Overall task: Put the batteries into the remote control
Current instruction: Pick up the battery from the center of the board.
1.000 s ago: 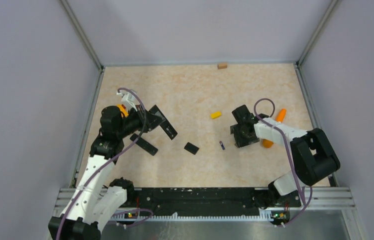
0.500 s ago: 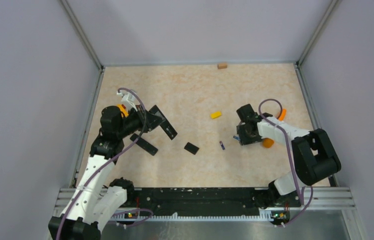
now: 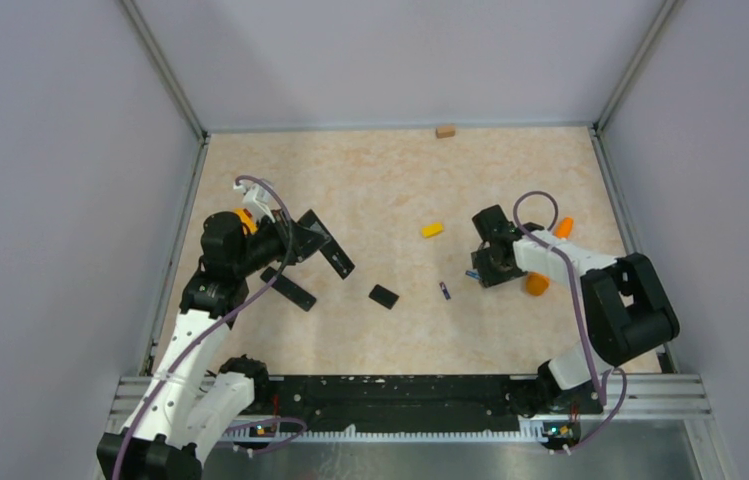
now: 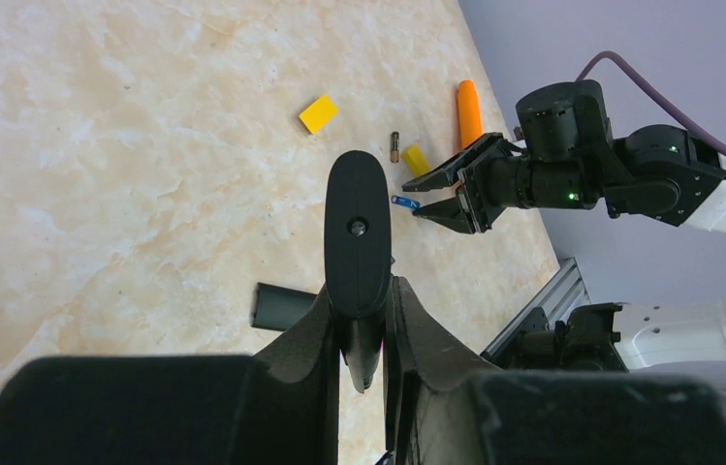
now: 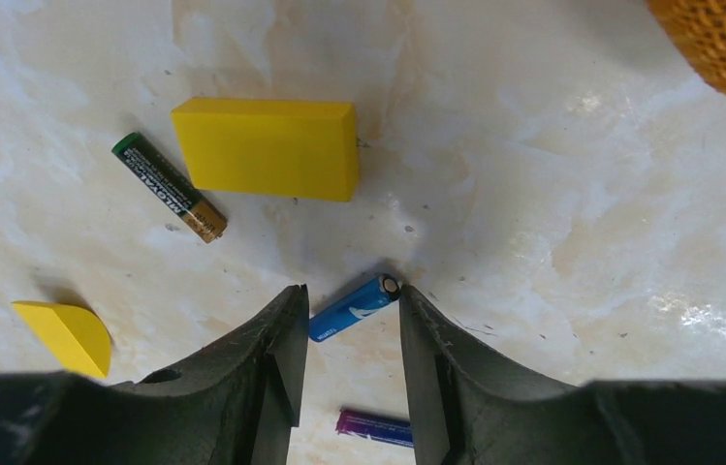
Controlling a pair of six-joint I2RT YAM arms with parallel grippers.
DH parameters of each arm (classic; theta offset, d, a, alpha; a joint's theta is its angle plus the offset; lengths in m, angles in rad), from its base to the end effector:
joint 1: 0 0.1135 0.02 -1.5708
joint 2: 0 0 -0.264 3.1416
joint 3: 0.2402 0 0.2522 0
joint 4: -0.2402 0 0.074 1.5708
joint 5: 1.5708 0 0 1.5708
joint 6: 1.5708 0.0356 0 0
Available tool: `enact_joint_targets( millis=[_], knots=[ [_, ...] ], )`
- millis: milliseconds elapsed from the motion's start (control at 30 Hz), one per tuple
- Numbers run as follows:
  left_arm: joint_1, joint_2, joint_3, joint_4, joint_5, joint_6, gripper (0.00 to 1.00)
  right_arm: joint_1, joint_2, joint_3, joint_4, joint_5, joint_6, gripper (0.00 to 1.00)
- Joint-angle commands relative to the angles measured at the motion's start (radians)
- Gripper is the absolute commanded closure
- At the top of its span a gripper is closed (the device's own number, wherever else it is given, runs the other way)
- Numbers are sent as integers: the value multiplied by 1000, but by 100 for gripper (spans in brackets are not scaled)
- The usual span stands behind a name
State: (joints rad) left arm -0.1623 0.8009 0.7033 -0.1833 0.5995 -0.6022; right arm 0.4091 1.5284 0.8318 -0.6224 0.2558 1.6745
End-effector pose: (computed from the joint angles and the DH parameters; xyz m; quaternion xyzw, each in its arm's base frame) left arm 0.1795 -0.0498 0.3102 0.0067 0.7838 -0.4332 0.4449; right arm 0.2442 0.0960 0.1611 0.5948 0.7840 0.0437 0.1721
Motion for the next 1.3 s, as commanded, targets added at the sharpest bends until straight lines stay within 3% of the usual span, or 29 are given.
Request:
enact_joint_targets(
  millis=[0,500,900,1000,1167,1267],
  knots=[
    [1,-9,7,34,-15,12,100,-8,59,1,-3,8,-64,57],
    [1,-5,6,35,-19,15,100,29,192,57,-56,-88,44,60],
    [1,-9,14,22,-23,19,100,38,193,66,-22,-16,-17,89],
    [1,-8,12,25,-17,14,100,42,180,77,43,-1,-175,100],
    [1,-8,10,38,15,-5,100,54,96,98,151,31,-550,100],
    [1,5,3,66,64,-49,100,55,-13,82,265,-35,-797,100]
  ],
)
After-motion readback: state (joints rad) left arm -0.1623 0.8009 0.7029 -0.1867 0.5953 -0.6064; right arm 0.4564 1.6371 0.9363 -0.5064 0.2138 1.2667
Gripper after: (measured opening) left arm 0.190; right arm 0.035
